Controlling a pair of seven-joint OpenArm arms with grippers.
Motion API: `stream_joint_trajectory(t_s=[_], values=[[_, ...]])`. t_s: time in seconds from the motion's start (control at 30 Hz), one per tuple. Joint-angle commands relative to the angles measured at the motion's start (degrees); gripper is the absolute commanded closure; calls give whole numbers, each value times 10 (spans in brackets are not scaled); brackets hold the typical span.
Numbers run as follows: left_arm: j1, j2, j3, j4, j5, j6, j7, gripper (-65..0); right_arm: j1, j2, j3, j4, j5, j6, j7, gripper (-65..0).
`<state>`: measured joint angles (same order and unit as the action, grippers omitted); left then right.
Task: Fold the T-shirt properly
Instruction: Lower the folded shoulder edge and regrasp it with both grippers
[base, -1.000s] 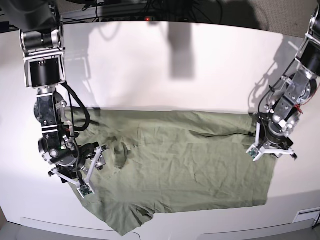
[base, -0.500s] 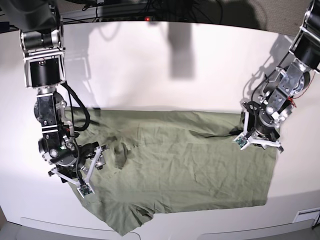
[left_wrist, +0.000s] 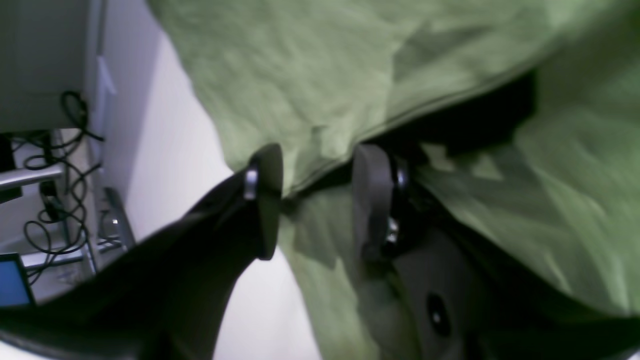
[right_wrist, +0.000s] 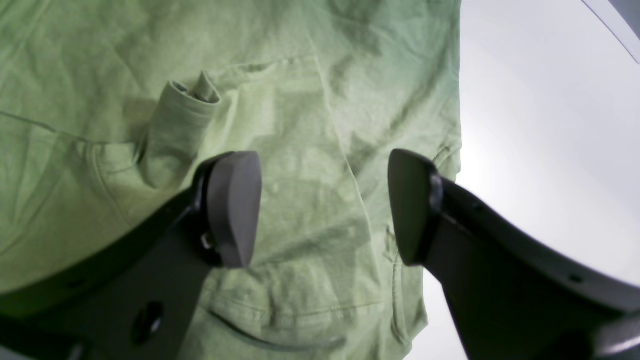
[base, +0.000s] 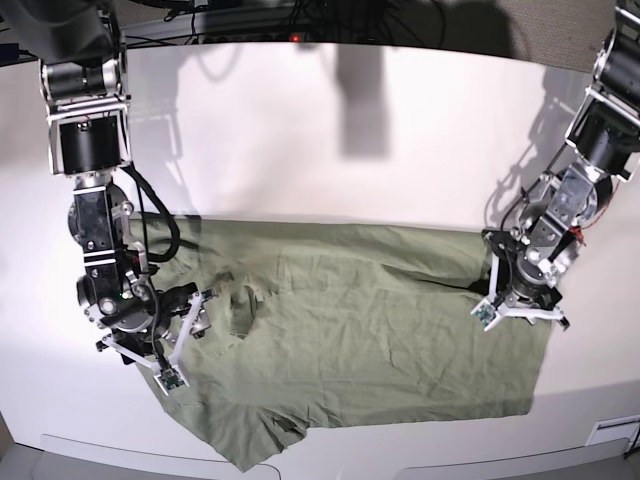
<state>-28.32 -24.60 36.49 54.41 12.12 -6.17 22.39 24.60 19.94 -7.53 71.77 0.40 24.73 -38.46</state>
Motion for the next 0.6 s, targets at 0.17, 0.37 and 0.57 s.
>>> stream_joint_trajectory(t_s=[0.17,0.37,0.57], values=[[-41,-5,-4,7,-4,8,-37,-230,19,5,3,9,3,-3,11,-396],[-41,-5,-4,7,-9,14,-4,-230,19,5,3,9,17,-3,14,-396],[-39,1,-4,7,-119,23,14,-230,19,5,4,9,90,-2,13,-396]])
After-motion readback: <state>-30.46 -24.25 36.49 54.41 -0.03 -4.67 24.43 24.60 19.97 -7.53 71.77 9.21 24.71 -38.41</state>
